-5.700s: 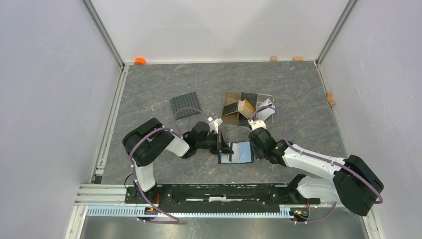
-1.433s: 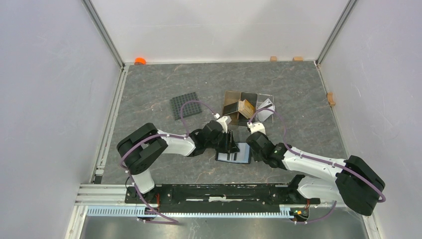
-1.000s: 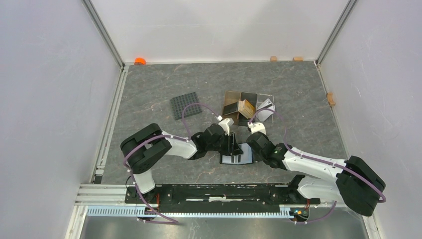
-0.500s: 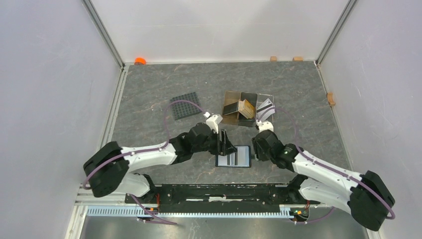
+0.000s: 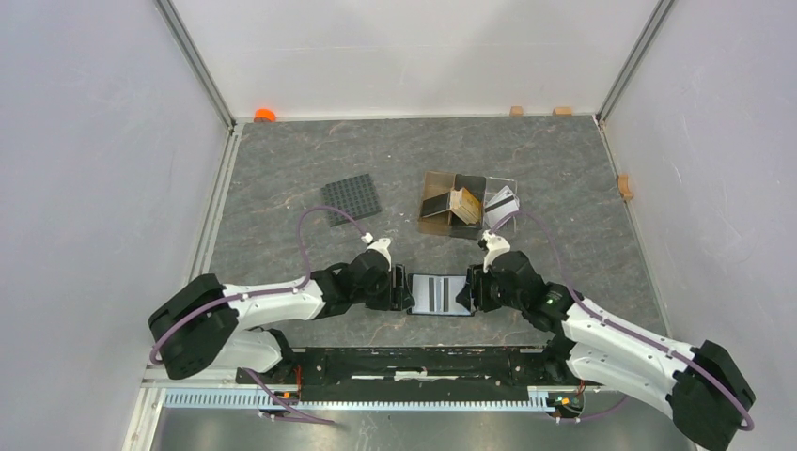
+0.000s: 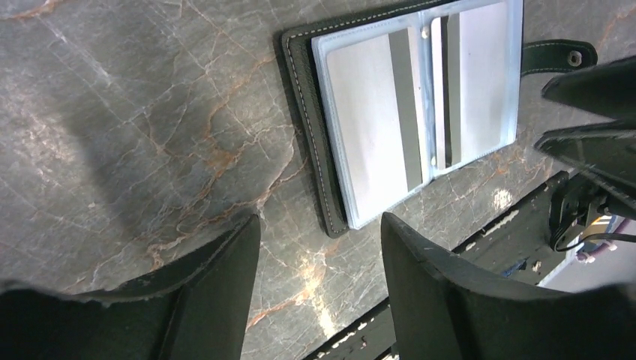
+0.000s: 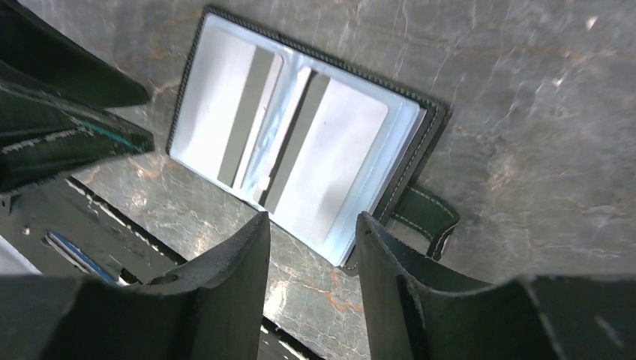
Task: Put the credit cards into the card holder
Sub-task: Insert the credit card into the card holder.
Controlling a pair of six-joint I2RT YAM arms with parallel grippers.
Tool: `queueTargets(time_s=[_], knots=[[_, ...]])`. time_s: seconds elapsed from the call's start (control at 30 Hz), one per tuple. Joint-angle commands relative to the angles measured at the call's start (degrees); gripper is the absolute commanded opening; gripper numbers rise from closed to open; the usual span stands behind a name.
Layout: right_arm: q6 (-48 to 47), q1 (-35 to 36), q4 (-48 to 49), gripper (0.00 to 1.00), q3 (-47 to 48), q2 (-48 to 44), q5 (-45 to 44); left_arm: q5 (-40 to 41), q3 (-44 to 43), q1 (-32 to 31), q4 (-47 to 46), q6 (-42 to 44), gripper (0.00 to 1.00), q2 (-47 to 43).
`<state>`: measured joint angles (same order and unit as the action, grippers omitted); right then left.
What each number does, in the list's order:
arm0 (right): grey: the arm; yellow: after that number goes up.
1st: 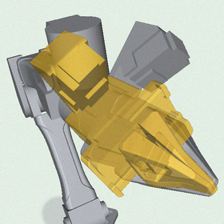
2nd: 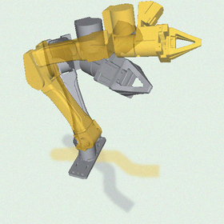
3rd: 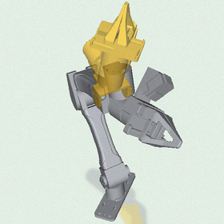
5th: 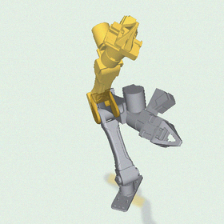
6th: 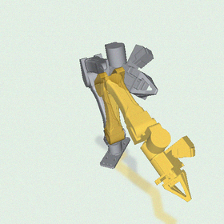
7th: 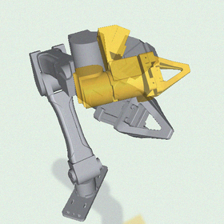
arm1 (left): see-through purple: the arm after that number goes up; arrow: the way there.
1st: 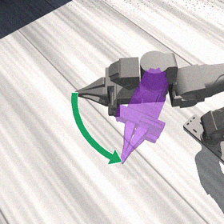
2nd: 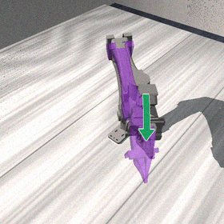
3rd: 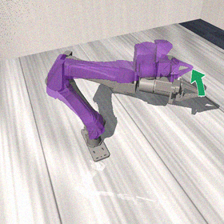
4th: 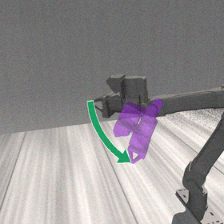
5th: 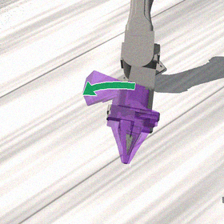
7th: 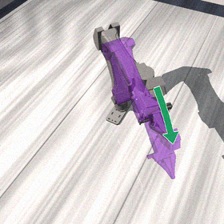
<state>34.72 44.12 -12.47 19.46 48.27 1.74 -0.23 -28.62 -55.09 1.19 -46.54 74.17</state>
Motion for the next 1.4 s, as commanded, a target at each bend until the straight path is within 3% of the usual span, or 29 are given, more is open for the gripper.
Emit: queueTargets(time_s=[0.0, 0.33, 0.77, 1.03, 1.37], knots=[[2.08, -0.26, 4.93, 0.50, -1.53, 1.96, 2.99, 0.93, -0.42, 0.45, -4.14, -1.62, 0.64, 2.34], [2.73, -2.23, 9.29, 0.40, -5.25, 2.87, 4.65, 1.44, -0.70, 0.77, -4.88, -0.92, 0.55, 6.23], [5.56, -4.92, 17.35, 0.36, -10.31, 4.85, 9.90, 1.19, -1.38, 1.38, -5.53, 0.21, 0.43, 10.73], [5.86, -4.92, 15.81, 0.32, -7.46, 0.75, 11.57, 0.49, -1.52, 1.37, -6.97, -0.04, 0.35, 11.14], [6.38, -3.57, 18.62, 0.27, -5.10, 1.02, 13.75, -1.91, -1.51, 1.35, -7.84, -0.50, 0.33, 10.61]])
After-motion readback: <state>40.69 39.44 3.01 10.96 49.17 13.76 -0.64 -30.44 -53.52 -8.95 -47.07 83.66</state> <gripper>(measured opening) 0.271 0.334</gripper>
